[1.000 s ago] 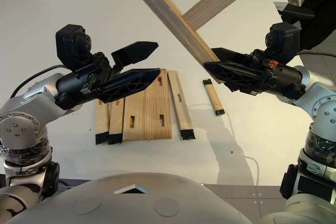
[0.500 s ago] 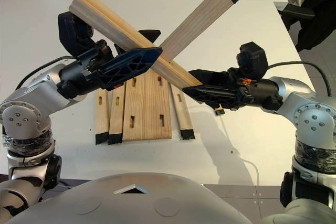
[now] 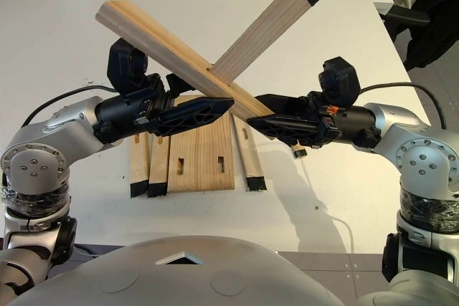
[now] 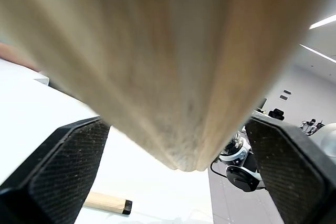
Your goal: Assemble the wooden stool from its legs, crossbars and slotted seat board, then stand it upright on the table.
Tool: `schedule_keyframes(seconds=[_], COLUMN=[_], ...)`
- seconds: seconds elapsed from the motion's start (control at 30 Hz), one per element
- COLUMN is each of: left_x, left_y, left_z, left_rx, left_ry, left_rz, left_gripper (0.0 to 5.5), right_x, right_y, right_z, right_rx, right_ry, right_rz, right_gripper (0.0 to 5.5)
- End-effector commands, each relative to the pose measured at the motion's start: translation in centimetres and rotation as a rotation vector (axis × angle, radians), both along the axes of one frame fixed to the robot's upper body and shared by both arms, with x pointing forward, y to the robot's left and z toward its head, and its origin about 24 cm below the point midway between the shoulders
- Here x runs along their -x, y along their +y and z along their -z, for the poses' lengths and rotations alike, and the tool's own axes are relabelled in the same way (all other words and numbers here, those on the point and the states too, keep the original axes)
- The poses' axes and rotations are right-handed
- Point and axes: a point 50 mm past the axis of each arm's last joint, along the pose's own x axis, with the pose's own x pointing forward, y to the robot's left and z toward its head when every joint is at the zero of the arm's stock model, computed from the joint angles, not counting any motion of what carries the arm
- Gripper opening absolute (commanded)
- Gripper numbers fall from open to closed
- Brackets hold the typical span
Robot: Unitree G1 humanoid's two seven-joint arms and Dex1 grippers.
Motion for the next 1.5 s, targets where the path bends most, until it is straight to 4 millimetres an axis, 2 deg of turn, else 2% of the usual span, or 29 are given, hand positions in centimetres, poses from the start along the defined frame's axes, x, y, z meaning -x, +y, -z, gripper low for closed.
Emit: schedule_keyframes(seconds=[0.03,0.27,0.5,0.67,0.77,0.8,0.9,1.0,1.13,1.23,1.4,1.5], left_x=[0.1,0.0,0.2,0.5,0.3,0.2,-0.3,-1.0,-1.6,-1.1,-0.2,-0.7], left_y=[0.5,1.3,1.4,1.2,1.1,1.1,1.3,1.9,3.2,4.7,7.4,9.0], left_z=[-0.4,-0.9,-0.1,0.1,0.1,0.0,-0.2,-0.5,-1.5,-1.9,-1.1,-1.0], left_rx=[0.029,0.07,0.014,0.002,0.003,0.005,-0.013,-0.052,-0.117,-0.222,-0.448,-0.547], left_ry=[0.003,-0.01,-0.009,-0.022,-0.029,-0.031,-0.054,-0.077,-0.153,-0.23,-0.331,-0.377], left_rz=[0.0,0.01,0.005,0.03,0.015,0.006,-0.03,-0.071,-0.113,-0.123,-0.117,-0.087], left_gripper=[4.28,3.13,2.08,2.08,2.08,2.08,2.08,2.08,2.08,2.08,2.08,2.08], right_x=[-0.2,-0.2,-0.1,-0.4,-0.7,-0.7,-1.1,-1.9,-2.6,-2.4,-1.1,-0.1], right_y=[0.0,0.3,0.0,-0.2,-0.3,-0.3,-0.5,-1.3,-3.1,-4.7,-6.6,-6.9], right_z=[0.1,0.7,0.4,-0.1,0.3,0.7,1.9,3.0,4.1,4.9,6.2,6.8], right_rx=[0.037,0.055,0.078,0.081,0.11,0.13,0.214,0.259,0.265,0.283,0.307,0.306], right_ry=[-0.032,-0.036,-0.051,-0.066,-0.057,-0.053,-0.079,-0.087,-0.052,-0.035,-0.01,-0.001], right_rz=[-0.009,-0.026,-0.035,-0.039,-0.011,-0.001,0.067,0.161,0.311,0.416,0.566,0.616], right_gripper=[2.05,2.05,2.05,2.05,2.05,2.41,2.87,2.88,2.88,2.88,2.88,2.88])
